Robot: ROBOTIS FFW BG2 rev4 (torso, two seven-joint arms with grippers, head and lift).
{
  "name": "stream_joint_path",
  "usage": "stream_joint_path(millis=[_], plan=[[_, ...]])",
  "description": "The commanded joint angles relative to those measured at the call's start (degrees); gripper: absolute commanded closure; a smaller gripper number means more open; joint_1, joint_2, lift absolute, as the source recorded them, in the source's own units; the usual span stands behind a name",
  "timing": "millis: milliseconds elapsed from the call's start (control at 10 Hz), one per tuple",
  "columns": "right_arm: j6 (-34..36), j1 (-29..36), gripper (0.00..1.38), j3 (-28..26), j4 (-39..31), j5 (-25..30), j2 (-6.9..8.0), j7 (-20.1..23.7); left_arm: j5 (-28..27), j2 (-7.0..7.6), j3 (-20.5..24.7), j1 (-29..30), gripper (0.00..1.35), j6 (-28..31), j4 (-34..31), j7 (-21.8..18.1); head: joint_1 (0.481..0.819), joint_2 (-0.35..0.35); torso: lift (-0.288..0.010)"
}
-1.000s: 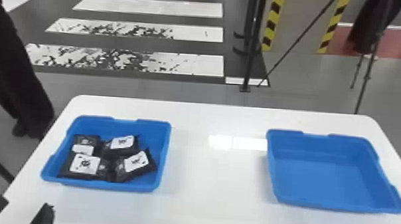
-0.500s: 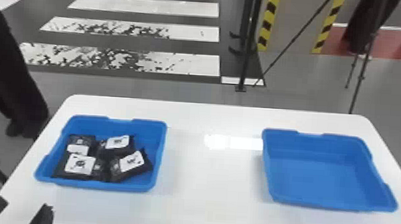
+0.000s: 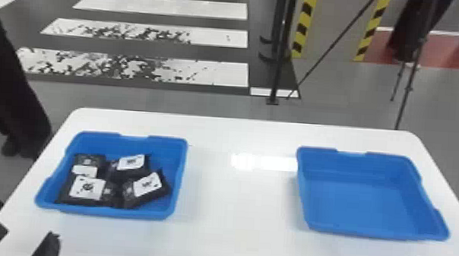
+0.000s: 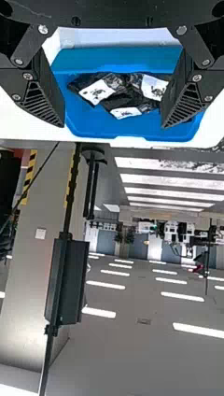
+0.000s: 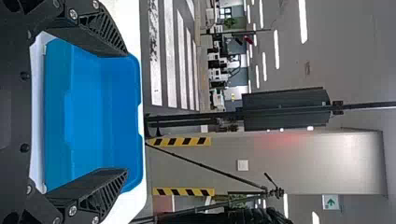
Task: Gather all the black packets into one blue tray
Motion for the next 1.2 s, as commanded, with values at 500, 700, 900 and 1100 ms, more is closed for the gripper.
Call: stream_joint_path(millis=[500, 700, 900, 1100], plan=[[0.00, -0.32, 0.15, 0.11, 0.12, -0.14, 0.05, 0.00, 0.31, -0.09, -0.13, -0.58, 0.29, 1.10, 0.59, -0.35, 0.695, 0.004, -0.110], [0.00, -0.46, 0.15, 0.11, 0.26, -0.25, 0.05, 0.00, 0.31, 0.00, -0.24, -0.86, 0.29, 1.38, 0.59, -0.53, 0.695, 0.005, -0.110], [0.00, -0.60, 0.15, 0.23, 0.26, -0.59, 0.05, 0.00, 0.20, 0.00, -0.36, -0.86, 0.30, 1.38, 0.59, -0.53, 0.695, 0.001, -0.110], [0.00, -0.60, 0.15, 0.23, 0.26, -0.59, 0.05, 0.00, 0.20, 0.00, -0.36, -1.00, 0.30, 1.52, 0.59, -0.62, 0.695, -0.001, -0.110]])
